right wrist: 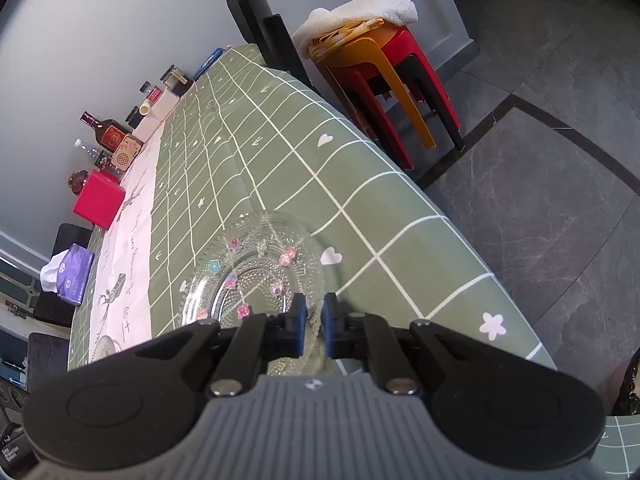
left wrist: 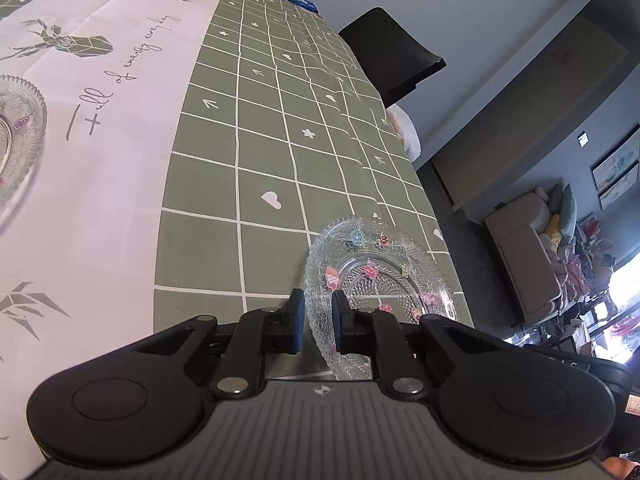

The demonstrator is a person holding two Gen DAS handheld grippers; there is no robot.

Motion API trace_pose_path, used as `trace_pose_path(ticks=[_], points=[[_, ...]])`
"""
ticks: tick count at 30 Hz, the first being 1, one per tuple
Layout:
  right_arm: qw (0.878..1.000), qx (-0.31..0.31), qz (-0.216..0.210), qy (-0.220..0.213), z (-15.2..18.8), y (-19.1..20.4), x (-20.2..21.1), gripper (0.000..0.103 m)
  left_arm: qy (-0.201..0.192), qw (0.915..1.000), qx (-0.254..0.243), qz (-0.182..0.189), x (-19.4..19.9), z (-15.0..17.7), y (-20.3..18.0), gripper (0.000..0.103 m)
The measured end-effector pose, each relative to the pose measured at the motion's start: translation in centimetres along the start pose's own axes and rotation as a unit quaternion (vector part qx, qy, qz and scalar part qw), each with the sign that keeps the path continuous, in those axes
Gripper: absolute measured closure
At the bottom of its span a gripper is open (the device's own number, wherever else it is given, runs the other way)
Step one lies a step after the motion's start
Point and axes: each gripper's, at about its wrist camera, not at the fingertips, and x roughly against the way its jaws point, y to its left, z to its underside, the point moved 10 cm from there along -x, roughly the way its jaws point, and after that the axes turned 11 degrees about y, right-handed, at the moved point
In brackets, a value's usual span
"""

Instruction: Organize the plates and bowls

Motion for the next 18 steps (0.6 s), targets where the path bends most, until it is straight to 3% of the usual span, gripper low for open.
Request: trace_pose_path(ticks=[8,12,18], points=[[1.000,-0.005,0.007,0.019,0.33,0.09,0.12,0.096,0.012,0.9997,-0.015,-0.014,0.35,0.28,0.02,0.090],[1.000,-0.007,0.008,0.012,0.13,-0.01,0.26,0.093,-0.010,0.9993,-0.026,-0.023,0.53,-0.22,0.25,0.084],[1.000,-0.009,0.002,0.000,-0.28,-0.33,0.25,0.092,-0.016,0.9998,-0.013,-0.005,0.27,-0.64,0.54,0.082]])
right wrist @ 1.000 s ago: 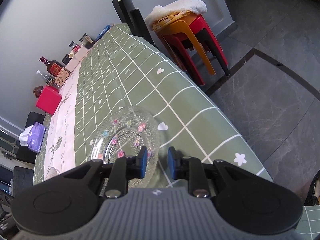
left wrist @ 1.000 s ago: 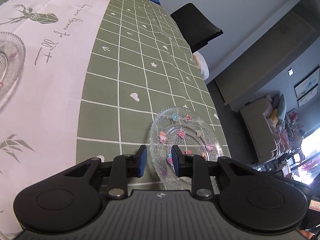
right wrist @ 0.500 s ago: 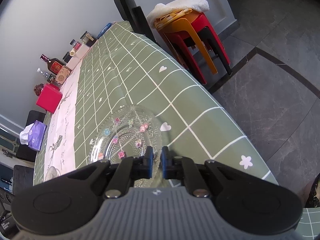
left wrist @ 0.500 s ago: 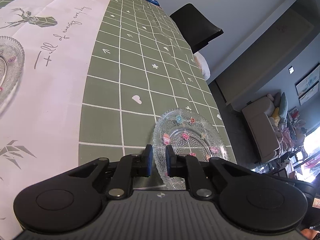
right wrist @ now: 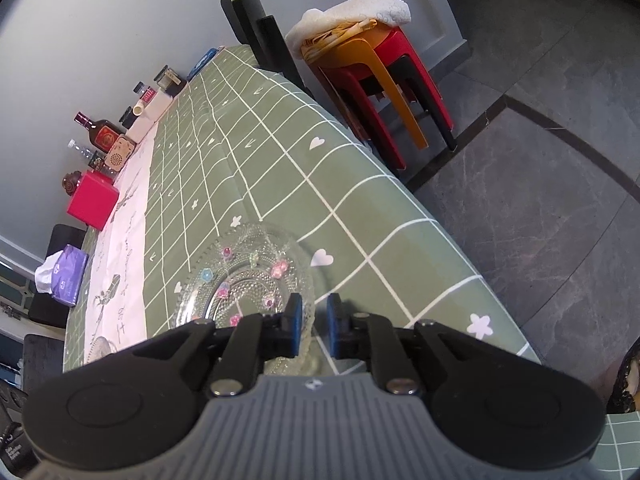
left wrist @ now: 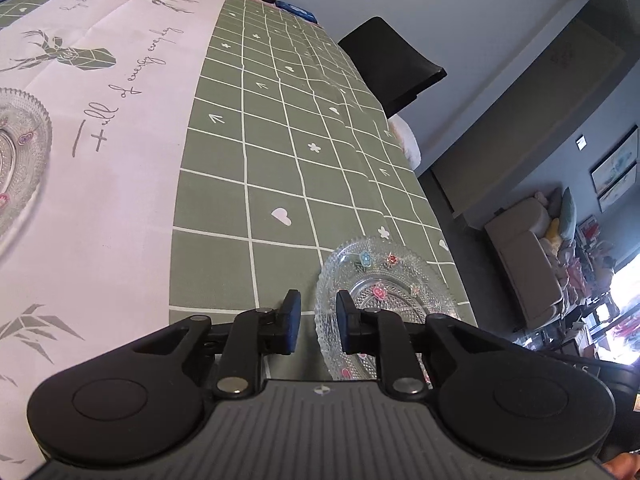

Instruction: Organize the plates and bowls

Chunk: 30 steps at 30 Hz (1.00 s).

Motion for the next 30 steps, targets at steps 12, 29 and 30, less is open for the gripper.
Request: trace_pose_path(ticks=[12,29,30], points=[[1.000,0.012,-0.006,-0.004,0.1,0.4,-0.4,0.097,-0.004,0.9996,-0.020,-0.019,-0.1,0.5,-0.8,0.091],[0.997,0.064,-0.034,0.013,2.3,3.8,1.9,0.097,-0.057,0.9978,0.002,-0.032,6.5,2.2,0.2,0.091],[0.997,0.068,-0.038,0.017,2.7,4.1,2.1,0.097,-0.063,0.9975,0.001,-0.033,7.2,2.5,0.2,0.091]])
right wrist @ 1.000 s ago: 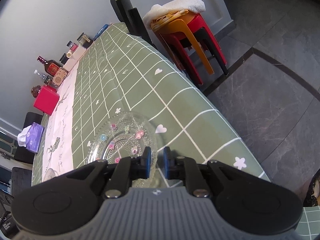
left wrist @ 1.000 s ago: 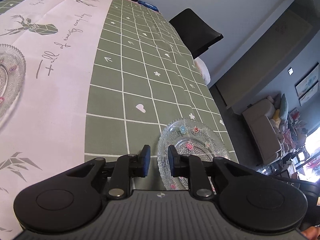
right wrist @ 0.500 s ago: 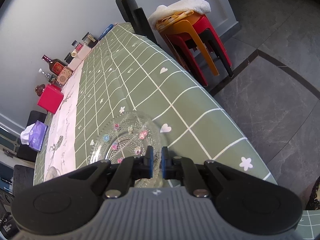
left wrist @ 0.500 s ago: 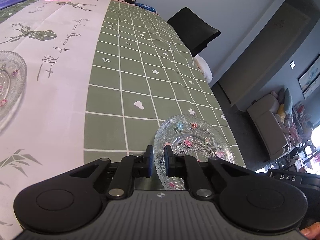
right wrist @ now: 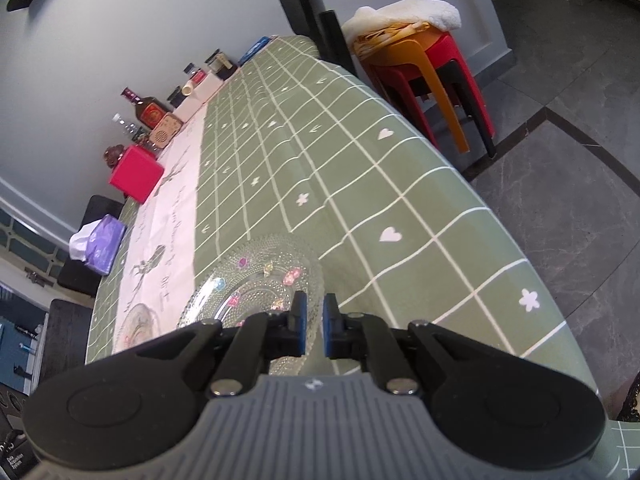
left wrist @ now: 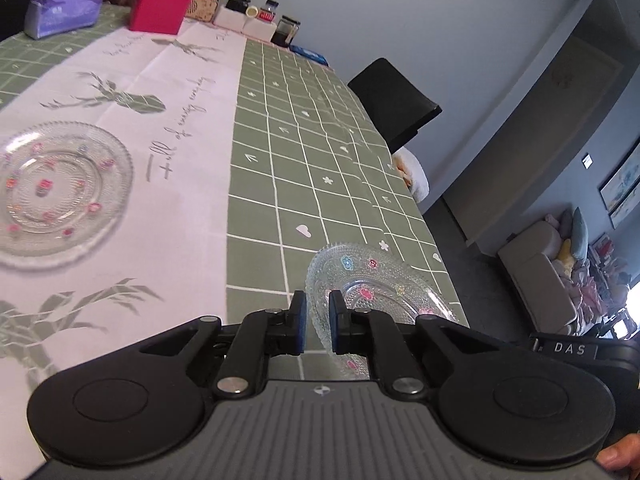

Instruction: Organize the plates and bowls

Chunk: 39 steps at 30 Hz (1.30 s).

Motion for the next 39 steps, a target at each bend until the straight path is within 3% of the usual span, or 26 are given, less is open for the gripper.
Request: trace_pose_path(ticks=[12,21,30,39], points=[[0.997,0.066,-0.024,0.027,5.1,4.8,2.0,0.097,-0.029,0.9989,0.038,0.006,7.8,3.5,2.8,0.091],[0.992,0.118,-0.033,0.035,10.2,6.6,3.4,0.097,-0.041,0.9968,0.068,0.012,11.3,7.8,5.2,0.091],[0.987,0.135,-0.029,0.077,13.9,6.0,2.6,0.097,-0.035,0.9962,0.080,-0.001,12.0,11.1,7.1,0.091],[0.982,0.157,-0.001,0.103,15.3,5.9,1.4,0.097,-0.026,0.9957,0.088,-0.016,11.3,12.6,8.3,0.091]])
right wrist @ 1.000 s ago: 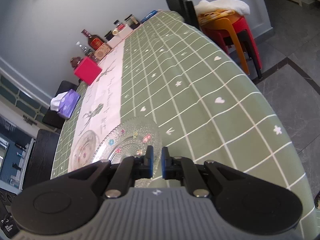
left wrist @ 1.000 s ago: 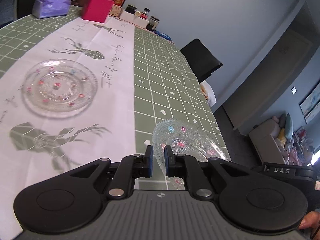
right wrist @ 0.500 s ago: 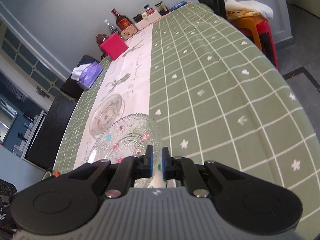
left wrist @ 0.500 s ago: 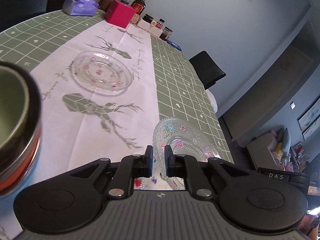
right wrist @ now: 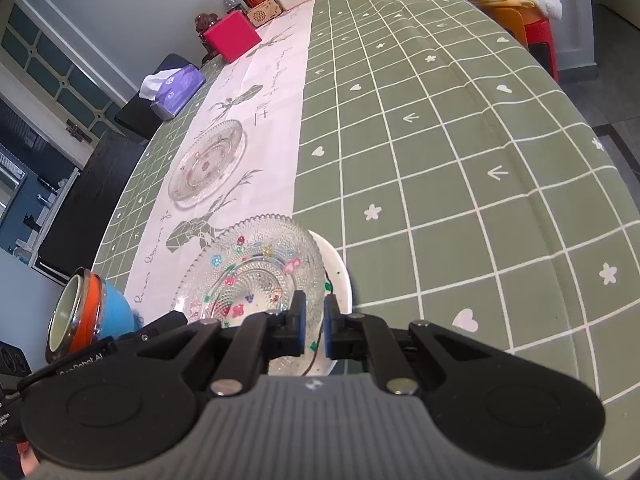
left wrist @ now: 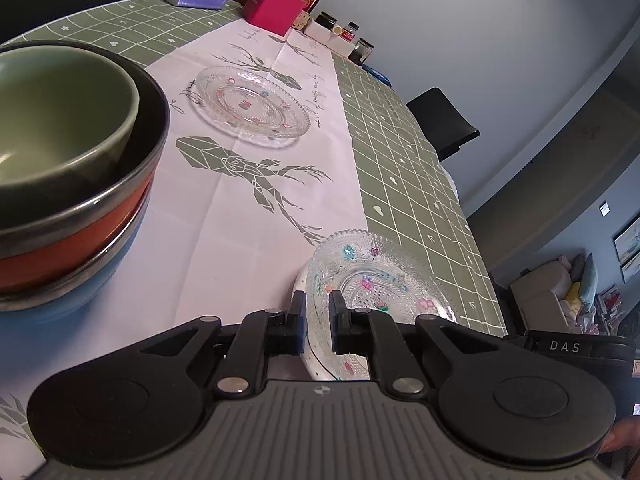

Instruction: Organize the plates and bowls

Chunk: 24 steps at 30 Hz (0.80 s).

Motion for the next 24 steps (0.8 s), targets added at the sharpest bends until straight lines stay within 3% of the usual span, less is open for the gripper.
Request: trace_pose_path(ticks=[24], points=[[0.997,0.042,0.062,0.007,0.2,0.2,-0.6,0.097,0.001,0.9931,-0.090,-0.074,-0.6,1.1,-1.1,0.091]])
